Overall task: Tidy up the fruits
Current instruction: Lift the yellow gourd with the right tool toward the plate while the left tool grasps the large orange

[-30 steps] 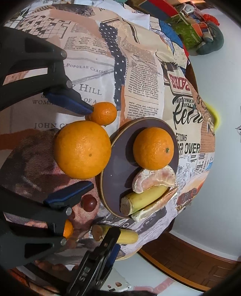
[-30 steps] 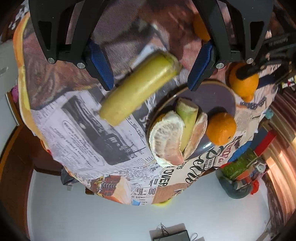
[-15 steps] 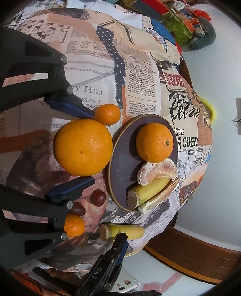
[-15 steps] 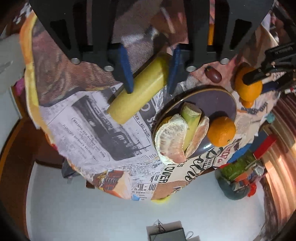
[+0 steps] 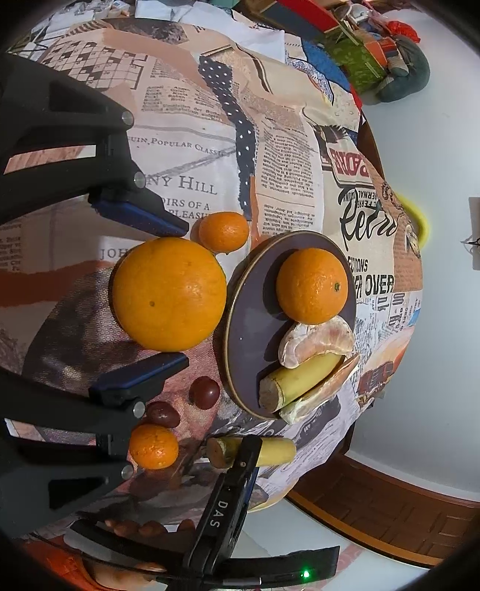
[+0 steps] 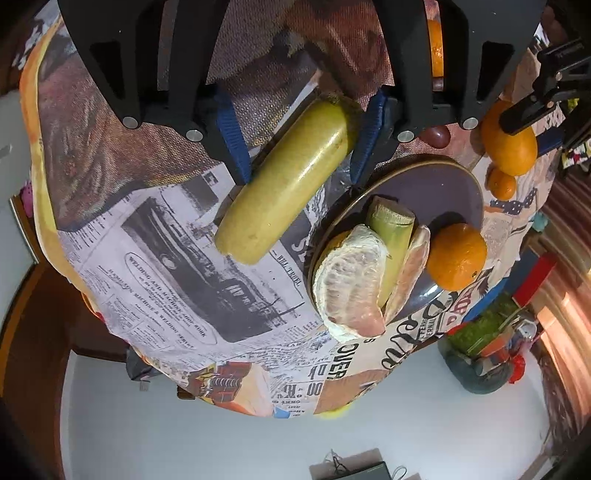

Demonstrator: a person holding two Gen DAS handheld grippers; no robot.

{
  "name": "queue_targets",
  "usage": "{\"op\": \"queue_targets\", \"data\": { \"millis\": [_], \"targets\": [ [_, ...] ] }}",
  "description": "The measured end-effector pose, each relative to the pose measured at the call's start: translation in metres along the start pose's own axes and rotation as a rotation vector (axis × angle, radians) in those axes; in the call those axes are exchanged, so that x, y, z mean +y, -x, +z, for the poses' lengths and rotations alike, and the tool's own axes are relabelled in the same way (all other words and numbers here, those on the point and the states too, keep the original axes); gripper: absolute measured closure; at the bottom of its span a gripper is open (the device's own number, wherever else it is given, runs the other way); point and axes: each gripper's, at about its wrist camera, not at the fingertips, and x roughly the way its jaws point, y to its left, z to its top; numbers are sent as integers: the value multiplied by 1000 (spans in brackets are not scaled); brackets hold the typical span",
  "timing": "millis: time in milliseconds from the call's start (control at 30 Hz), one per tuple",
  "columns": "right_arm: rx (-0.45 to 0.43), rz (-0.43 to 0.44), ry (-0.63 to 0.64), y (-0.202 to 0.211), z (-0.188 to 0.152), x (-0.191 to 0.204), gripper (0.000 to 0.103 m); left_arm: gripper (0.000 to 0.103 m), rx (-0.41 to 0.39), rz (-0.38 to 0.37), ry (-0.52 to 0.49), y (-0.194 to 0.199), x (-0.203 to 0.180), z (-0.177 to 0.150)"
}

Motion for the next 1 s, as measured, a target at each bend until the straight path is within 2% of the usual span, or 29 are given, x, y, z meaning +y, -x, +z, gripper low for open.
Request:
{"op": "queue_targets", "data": {
  "millis": [200,533,733,1000],
  "targets": [
    [67,123,-35,7,-6,-17,62,40,-1,-5,-11,3,0,-2],
    [70,103,84,29,-28,-6,70,40,-2,-21,-38,12,2,-10],
    [85,88,156,39,-34,-4,70,40,-2,-13,-45,7,0,-6],
    [90,126,70,13,-8,-11,69,40,-9,-13,-40,2,0,-1]
  ]
}}
